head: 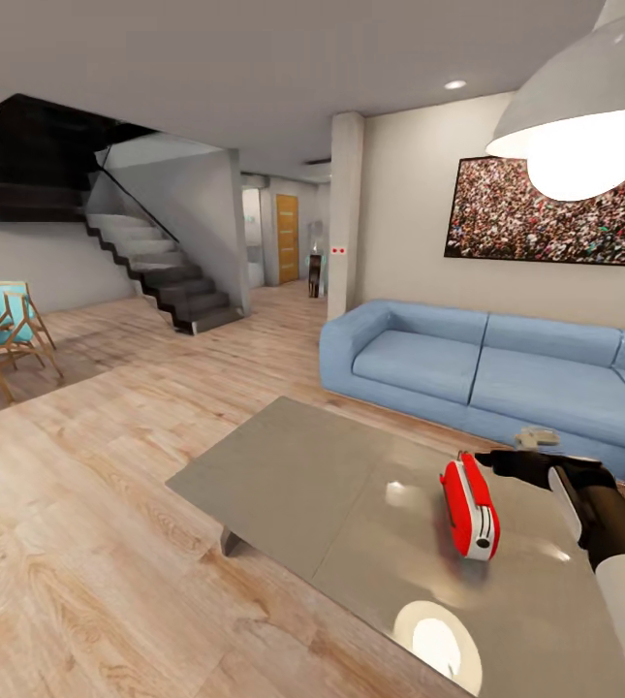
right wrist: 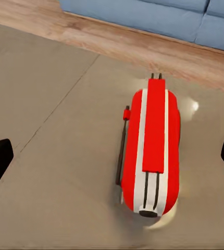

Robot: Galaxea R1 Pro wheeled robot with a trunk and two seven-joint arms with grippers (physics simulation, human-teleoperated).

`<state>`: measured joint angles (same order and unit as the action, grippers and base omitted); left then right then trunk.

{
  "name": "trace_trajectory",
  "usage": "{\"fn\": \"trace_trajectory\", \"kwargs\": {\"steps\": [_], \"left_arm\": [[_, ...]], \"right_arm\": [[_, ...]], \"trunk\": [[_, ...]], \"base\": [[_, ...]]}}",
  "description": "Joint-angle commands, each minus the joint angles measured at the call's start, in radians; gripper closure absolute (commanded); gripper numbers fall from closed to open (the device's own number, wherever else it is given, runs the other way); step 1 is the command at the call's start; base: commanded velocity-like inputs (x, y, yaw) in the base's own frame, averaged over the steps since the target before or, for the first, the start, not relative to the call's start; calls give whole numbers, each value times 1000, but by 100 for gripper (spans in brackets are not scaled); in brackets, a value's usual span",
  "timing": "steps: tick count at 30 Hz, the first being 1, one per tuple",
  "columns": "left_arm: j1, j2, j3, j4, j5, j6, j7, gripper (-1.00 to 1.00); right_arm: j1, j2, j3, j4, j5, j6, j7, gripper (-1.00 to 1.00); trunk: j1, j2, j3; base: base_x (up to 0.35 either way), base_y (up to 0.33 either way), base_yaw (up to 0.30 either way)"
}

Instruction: Turn on the radio receiver that's on the table in the living room.

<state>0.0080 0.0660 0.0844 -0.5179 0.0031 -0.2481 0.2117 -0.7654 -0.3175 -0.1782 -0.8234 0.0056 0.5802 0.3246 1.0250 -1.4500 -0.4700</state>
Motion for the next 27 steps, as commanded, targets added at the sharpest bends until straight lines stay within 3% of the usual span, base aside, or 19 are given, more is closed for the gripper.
{"fn": "trace_trajectory", "kwargs": {"steps": [1,5,7,12,14,16,18,19,21,24,27], "left_arm": [[0,1,0,1,0,0,0,-100],[0,1,0,2,0,-1,0,-100],[0,1,0,2,0,-2,0,-100],[0,0,0,3,0,-3,0,-100],[0,0,0,3,0,-3,0,-100],[0,0,0,4,0,-3,0,-100],[0,0,0,4,0,-3,0,-100],[0,-1,0,4,0,-3,0,-100],[0,-2,0,4,0,-3,0,-100],[0,-3,0,4,0,-3,0,-100],[0,-3,0,4,0,-3,0,-100]], "right_arm": [[0,0,-3,25,10,-17,-1,-100],[-1,-1,-8,59,31,-43,5,-100],[-6,-15,-10,70,34,-45,11,-100],[-18,-92,-26,99,24,-38,31,-100],[-20,-125,-51,113,-3,-37,40,-100],[-21,-136,-52,116,-31,-37,46,-100],[-21,-129,-12,116,-42,-36,62,-100],[-21,-122,35,116,-45,-35,82,-100],[-21,-117,88,115,-48,-34,107,-100],[-22,-107,220,100,-52,9,191,-100],[-22,-106,234,88,-53,22,213,-100]], "trunk": [[0,0,0],[0,0,0],[0,0,0],[0,0,0],[0,0,0],[0,0,0],[0,0,0],[0,0,0],[0,0,0],[0,0,0],[0,0,0]], "base": [[9,-1,0],[5,-1,0],[1,0,0],[0,0,0],[0,0,0],[0,0,0],[0,0,0],[0,0,0],[0,0,0],[0,0,0],[0,0,0]]}}
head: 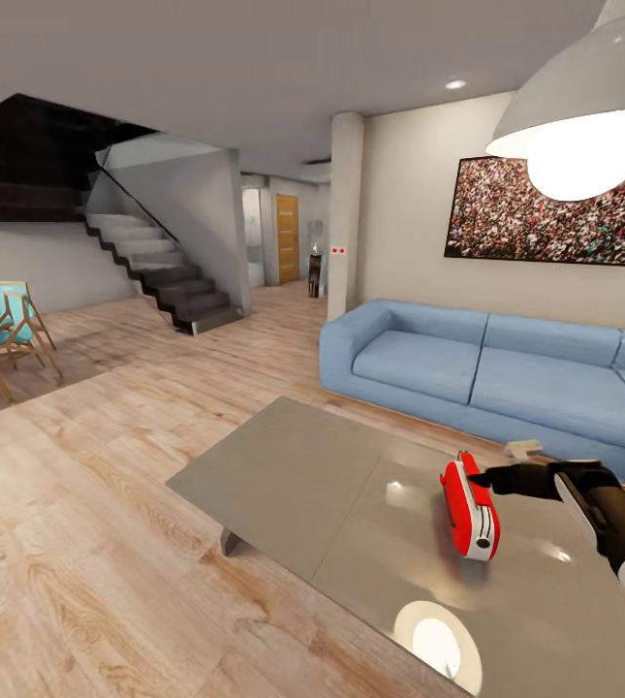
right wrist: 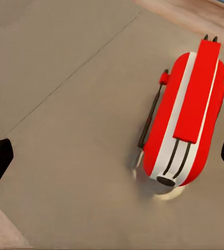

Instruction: Turn on the radio receiver that's on the table in the living room.

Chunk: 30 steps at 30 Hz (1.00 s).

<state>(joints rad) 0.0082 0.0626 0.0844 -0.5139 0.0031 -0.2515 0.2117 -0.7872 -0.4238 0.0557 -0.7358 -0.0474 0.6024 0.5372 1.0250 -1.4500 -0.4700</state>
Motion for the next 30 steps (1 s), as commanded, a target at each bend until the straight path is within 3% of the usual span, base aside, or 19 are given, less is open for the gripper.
{"fn": "trace_trajectory", "kwargs": {"steps": [1,9,13,15,21,30], "left_arm": [[0,0,0,0,0,0,0,-100],[0,-2,0,0,0,-1,0,-100],[0,-2,0,0,0,-1,0,-100],[0,-2,0,0,0,-2,0,-100],[0,-1,0,0,0,-1,0,-100],[0,1,0,0,0,1,1,-100]], "right_arm": [[0,0,2,-1,0,1,7,-100],[0,-2,7,-7,8,7,118,-100],[0,-5,0,-7,7,6,102,-100],[0,-7,-33,-6,6,5,71,-100],[0,-8,-74,-5,6,3,45,-100],[0,-12,-83,-5,6,0,40,-100]], "trunk": [[0,0,0],[0,0,0],[0,0,0],[0,0,0],[0,0,0],[0,0,0]], "base": [[0,0,0],[0,0,0],[2,0,0],[120,-8,0],[210,-58,0],[25,-61,0]]}}
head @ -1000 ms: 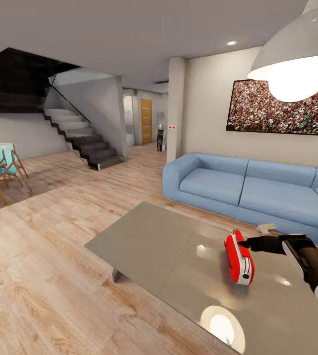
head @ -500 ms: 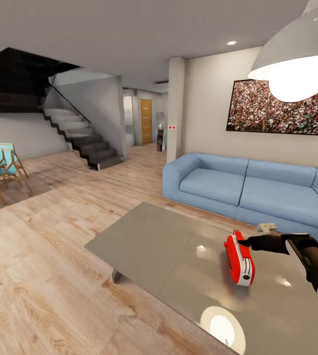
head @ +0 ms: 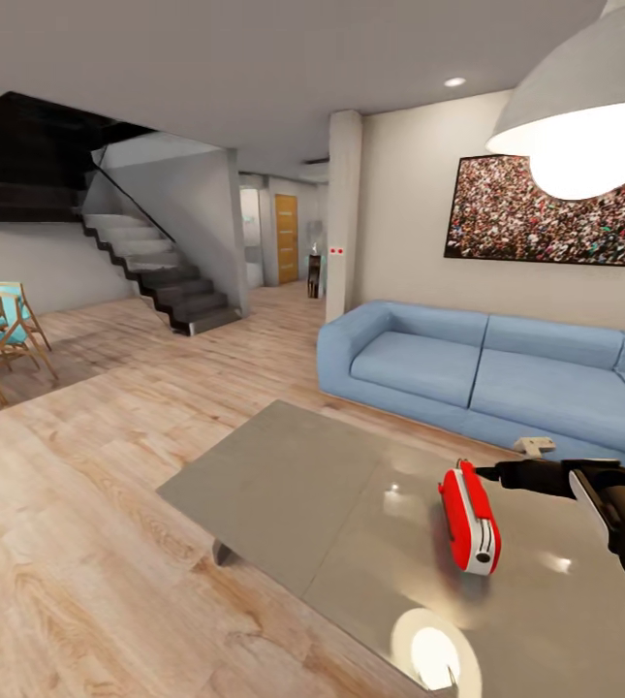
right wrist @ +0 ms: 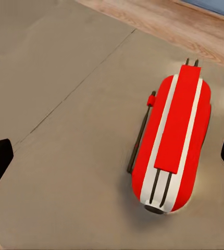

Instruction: Turn on the radio receiver that's on the table in the living room.

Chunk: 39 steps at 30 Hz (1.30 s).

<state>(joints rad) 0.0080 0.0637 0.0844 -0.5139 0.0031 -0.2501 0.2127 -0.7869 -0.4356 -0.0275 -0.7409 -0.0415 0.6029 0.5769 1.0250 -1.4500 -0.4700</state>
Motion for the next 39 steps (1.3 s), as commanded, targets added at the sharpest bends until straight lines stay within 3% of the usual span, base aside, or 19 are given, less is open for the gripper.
{"fn": "trace_trajectory", "kwargs": {"steps": [1,15,36,39], "left_arm": [[0,1,0,0,0,1,0,-100],[0,2,0,-1,0,2,1,-100],[0,-2,0,0,0,-2,1,-100],[0,-2,0,0,0,-3,1,-100]], "right_arm": [[0,0,0,0,0,0,0,-100],[0,1,4,0,2,-1,4,-100],[0,13,12,7,-5,1,3,-100],[0,35,14,11,-7,7,-12,-100]], "trunk": [[0,0,0],[0,0,0],[0,0,0],[0,0,0]], "base": [[51,-240,0],[123,-294,0],[23,-51,0],[2,-3,0]]}}
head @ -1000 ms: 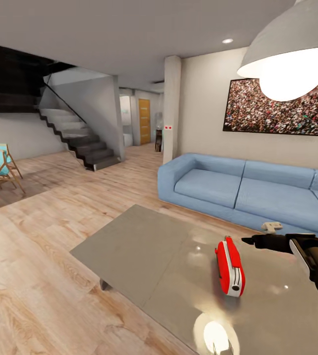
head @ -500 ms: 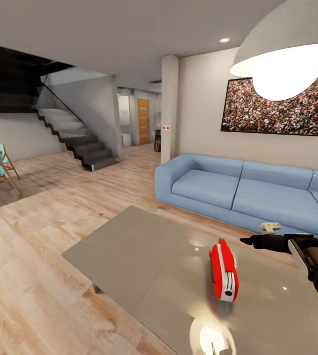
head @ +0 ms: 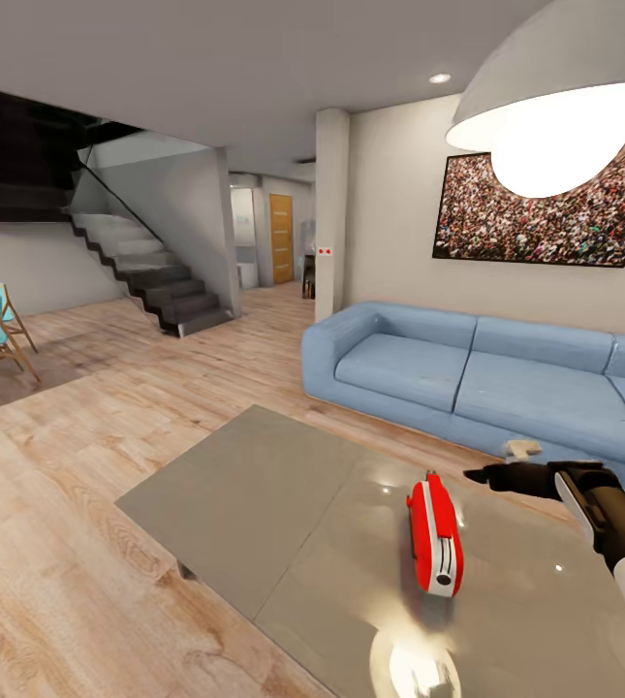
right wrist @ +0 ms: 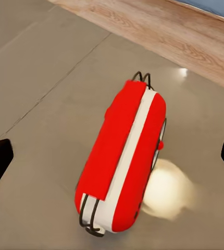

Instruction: Turn on the radio receiver that's on the table in the living room.

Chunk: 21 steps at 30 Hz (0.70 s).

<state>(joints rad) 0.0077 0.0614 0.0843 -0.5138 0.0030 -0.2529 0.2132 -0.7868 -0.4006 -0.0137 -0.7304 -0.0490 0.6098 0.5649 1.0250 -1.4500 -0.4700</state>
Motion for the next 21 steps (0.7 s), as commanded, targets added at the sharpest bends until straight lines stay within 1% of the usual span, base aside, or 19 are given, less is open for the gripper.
{"fn": "trace_trajectory", "kwargs": {"steps": [1,2,6,8,9,12,15,21], "left_arm": [[0,0,0,0,0,0,0,-100],[0,0,0,0,0,0,0,-100],[0,-1,0,0,0,0,0,-100],[0,-3,0,0,0,-1,0,-100],[0,-4,0,0,1,-2,0,-100],[0,-5,0,0,1,-2,-1,-100],[1,-6,0,0,2,-2,-1,-100],[0,-7,0,0,2,-2,-1,-100]], "right_arm": [[0,9,0,1,1,1,-8,-100],[0,30,1,2,3,5,-32,-100],[0,86,10,3,9,18,-113,-100],[0,154,26,14,15,22,-241,-100],[0,230,43,33,20,19,-426,-100],[0,267,48,39,21,19,-541,-100],[0,279,45,39,20,22,-569,-100],[0,282,40,38,19,25,-578,-100]], "trunk": [[0,0,0],[0,0,0],[0,0,0],[0,0,0],[0,0,0],[0,0,0],[0,0,0],[0,0,0]], "base": [[1,-2,0],[1,-1,0],[0,0,0],[0,0,0],[0,0,0],[0,0,0],[0,0,0],[0,0,0]]}}
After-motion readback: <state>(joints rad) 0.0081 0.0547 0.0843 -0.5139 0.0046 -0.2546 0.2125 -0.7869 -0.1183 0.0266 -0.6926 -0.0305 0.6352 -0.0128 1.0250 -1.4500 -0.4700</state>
